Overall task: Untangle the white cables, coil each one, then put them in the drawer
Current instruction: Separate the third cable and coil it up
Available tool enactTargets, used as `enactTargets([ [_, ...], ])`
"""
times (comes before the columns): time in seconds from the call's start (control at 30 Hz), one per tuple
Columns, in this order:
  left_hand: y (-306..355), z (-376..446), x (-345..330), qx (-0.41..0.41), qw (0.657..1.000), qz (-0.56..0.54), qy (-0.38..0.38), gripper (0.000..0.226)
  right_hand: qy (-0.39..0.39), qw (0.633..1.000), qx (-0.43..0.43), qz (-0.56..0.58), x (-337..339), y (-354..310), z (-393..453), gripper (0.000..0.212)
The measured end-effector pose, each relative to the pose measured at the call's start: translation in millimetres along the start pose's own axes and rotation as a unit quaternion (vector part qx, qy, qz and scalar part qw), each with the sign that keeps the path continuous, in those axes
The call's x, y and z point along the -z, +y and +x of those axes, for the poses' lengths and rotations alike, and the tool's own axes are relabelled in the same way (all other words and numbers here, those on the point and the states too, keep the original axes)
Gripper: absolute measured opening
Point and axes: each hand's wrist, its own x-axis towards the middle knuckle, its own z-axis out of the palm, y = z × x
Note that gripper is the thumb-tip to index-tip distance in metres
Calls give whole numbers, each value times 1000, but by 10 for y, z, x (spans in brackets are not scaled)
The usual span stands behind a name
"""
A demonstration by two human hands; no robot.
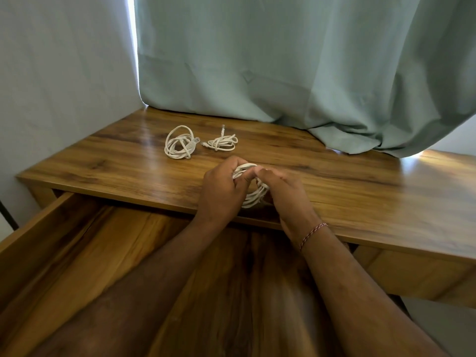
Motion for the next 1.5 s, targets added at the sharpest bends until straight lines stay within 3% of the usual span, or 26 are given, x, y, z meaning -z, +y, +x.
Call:
enactTargets([
  [0.07, -24, -4, -14, -14, 1000, 23, 5, 21, -14, 1000, 3, -2, -6, 25, 5, 25],
  [0.2, -19, 15, -10, -30, 999, 23, -7, 21, 18, 994, -21, 102, 5, 16, -8, 20],
  [0.3, -1, 89, 56, 61, 988, -91, -104, 17, 41, 986, -30, 156, -17, 35, 16, 27],
  [0.43, 26, 180, 172, 222, 904, -319, -176, 22, -3, 966, -47, 253, -20, 31, 27, 42],
  [0.53, -31, 212, 262, 247, 847, -419, -215, 25, -55, 947, -53, 311, -78, 4, -9, 37],
  [0.6, -43, 200, 262, 226, 852, -413, -229, 23, -67, 932, -67, 349, -103, 7, -10, 36],
  [0.67, -24, 174, 228, 188, 885, -371, -210, 16, -59, 920, -86, 377, -99, 6, 15, 40],
  [0.7, -17, 157, 214, 161, 901, -353, -194, 23, -53, 919, -93, 379, -102, 2, 31, 43],
  [0.8, -24, 125, 229, 68, 939, -289, -171, 55, -33, 927, -115, 354, -77, -15, 80, 42],
  [0.9, -3, 93, 214, -20, 966, -154, -208, 37, 11, 942, -121, 313, -12, 8, 122, 43],
  [1.0, 1, 67, 141, -38, 980, -101, -165, 20, -9, 959, -113, 258, 33, 39, 159, 45],
  [1.13, -37, 129, 103, 17, 984, -106, -141, 9, -45, 965, -92, 240, 86, 83, 183, 33],
  [1.23, -6, 188, 124, 82, 982, -126, -115, 9, -66, 984, -35, 161, 93, 78, 129, 38],
  [1.33, 33, 218, 151, 177, 959, -199, -93, 10, -85, 995, 48, -25, 164, 89, 117, 45],
  [1.4, 27, 215, 169, 241, 931, -254, -106, 11, -93, 977, 101, -164, 232, 113, 128, 44],
  [1.5, -11, 212, 165, 299, 894, -308, -131, 19, -75, 946, 163, -270, 312, 140, 113, 42],
])
